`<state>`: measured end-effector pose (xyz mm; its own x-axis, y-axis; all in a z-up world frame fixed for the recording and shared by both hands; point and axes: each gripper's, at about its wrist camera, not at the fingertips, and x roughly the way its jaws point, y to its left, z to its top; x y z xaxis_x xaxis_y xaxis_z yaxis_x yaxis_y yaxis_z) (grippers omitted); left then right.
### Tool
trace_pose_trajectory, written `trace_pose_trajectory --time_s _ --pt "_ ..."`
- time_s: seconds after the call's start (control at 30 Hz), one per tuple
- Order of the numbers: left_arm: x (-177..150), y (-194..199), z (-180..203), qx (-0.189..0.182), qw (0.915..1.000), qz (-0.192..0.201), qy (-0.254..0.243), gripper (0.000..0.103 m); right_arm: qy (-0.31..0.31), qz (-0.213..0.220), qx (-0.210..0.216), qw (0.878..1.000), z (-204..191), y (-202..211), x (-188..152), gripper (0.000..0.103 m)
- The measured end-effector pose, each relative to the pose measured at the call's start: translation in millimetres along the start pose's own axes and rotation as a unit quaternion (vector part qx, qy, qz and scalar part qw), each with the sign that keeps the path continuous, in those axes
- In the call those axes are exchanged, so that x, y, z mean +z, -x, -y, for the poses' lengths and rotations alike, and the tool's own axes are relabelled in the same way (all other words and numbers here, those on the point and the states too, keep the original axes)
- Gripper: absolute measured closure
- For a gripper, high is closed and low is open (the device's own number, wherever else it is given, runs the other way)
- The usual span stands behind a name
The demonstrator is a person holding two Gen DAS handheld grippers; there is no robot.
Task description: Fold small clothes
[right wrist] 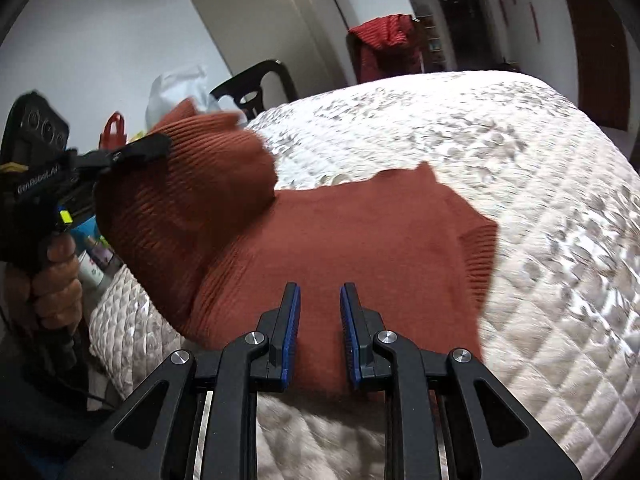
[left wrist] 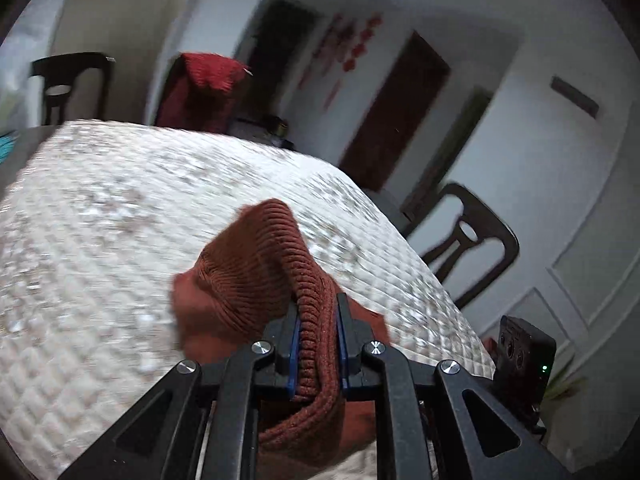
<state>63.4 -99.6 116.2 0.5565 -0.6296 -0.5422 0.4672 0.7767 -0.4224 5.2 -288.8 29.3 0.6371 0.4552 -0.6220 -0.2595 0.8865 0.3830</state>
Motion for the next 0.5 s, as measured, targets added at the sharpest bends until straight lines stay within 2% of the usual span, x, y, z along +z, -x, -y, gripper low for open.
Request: trace_pose_trajectory --time_s 0.07,0.2,0.27,0.3,0.37,0.43,0.5 --pt "-6.6 -22.4 9.8 -0.007 0.9996 -0.026 -0.006 0.087 -0.009 0.001 0.000 1.000 6.7 2.0 -1.8 0.082" --pt "-33.0 -75.8 14.6 -0.015 0.9939 -0.109 -0.009 0.087 -0.031 -0.006 0.003 1.000 22.7 4.9 -8.1 0.082" --pt "-42.1 -84.2 11.2 -0.025 0.9913 -0.129 -0.001 0.085 -0.041 -0.007 0.007 0.999 29.5 6.6 -9.3 0.082" --pt "-42.7 -82.2 11.0 -0.027 0.9917 -0.126 -0.001 0.084 -0.046 -0.006 0.012 0.999 31.8 7.7 -9.4 0.082" --pt "-38.4 -71.1 11.5 -0.045 0.9924 -0.114 0.005 0.077 -0.057 -0.003 0.021 0.998 36.1 10.3 -8.4 0.082" --pt "-35.3 -55.8 13.6 -0.062 0.9936 -0.095 0.004 0.069 -0.069 0.002 0.030 0.997 38.6 12.9 -7.8 0.074" --pt "-31.7 -38.9 13.3 -0.061 0.9956 -0.070 -0.001 0.067 -0.085 0.010 0.051 0.995 40.6 16.0 -5.5 0.066"
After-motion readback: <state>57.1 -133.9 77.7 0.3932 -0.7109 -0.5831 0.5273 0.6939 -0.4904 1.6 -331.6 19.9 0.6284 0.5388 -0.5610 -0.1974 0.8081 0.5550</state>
